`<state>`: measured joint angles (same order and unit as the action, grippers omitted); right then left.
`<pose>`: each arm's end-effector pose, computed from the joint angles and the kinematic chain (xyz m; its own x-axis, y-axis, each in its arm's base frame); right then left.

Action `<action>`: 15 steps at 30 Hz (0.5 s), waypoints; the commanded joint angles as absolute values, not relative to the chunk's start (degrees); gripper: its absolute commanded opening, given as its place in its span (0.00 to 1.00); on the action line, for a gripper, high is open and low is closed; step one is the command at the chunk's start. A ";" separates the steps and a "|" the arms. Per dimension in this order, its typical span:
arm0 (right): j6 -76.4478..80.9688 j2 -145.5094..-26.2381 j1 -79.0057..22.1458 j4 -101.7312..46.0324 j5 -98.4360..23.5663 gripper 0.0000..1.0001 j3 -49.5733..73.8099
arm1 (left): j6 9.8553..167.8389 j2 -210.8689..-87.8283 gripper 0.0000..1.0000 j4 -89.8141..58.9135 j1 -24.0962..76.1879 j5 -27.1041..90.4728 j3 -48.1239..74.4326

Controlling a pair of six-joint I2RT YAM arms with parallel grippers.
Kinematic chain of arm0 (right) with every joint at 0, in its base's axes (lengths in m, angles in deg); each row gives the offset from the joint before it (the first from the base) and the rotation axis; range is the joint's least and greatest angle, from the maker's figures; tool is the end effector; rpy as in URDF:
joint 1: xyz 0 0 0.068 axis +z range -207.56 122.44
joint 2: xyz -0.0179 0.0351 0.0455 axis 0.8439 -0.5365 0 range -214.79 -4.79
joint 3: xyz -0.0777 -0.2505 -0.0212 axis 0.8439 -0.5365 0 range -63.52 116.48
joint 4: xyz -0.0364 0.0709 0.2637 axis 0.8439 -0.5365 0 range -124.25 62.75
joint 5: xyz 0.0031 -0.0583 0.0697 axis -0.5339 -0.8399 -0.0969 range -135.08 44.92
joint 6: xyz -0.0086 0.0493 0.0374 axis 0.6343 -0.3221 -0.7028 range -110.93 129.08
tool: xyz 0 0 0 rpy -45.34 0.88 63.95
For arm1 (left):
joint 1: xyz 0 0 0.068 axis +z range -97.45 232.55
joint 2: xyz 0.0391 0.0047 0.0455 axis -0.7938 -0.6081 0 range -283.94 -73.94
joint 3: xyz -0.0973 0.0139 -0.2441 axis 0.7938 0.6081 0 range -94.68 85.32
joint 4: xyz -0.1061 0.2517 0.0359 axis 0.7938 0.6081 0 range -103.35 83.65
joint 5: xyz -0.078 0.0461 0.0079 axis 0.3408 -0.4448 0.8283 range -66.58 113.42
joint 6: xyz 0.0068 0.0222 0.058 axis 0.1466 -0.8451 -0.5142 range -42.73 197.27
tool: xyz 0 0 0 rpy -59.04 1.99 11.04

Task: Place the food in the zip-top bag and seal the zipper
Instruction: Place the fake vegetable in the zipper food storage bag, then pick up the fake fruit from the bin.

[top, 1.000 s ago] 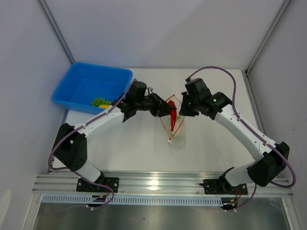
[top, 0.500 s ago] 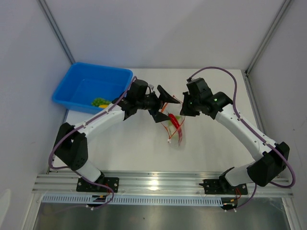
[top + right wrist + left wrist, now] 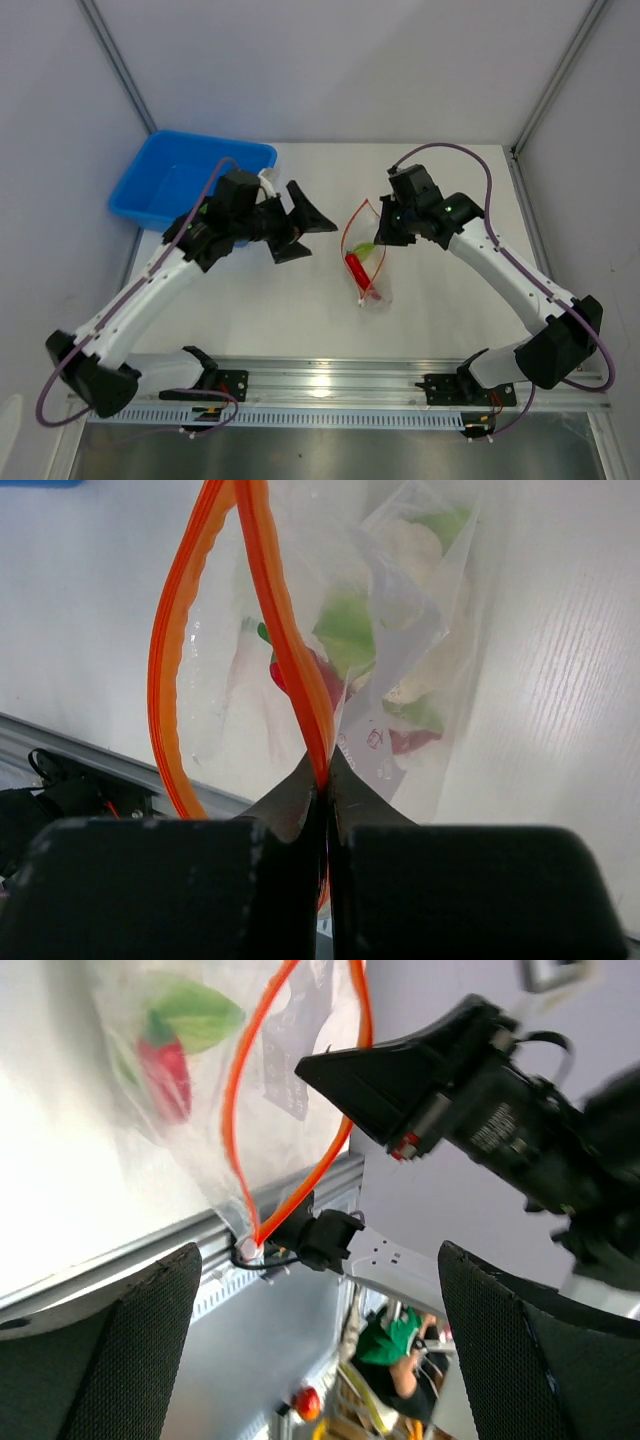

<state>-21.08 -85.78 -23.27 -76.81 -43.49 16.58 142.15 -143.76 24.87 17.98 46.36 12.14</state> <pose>0.2625 0.1805 0.3266 -0.8410 0.0343 -0.5399 -0.1795 0.9238 0.3383 0.2242 -0.1770 0.3598 -0.9113 -0.3848 -0.1468 -0.0925 0.5385 -0.8375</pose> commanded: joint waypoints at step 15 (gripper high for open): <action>-18.26 -82.49 -24.95 -78.67 -40.51 0.00 13.65 | 121.55 -134.67 0.99 40.00 24.50 12.82 16.15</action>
<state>-19.61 -84.78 -24.45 -77.97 -41.11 13.72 126.11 -134.45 35.91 23.38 26.78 18.80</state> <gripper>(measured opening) 0.002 0.994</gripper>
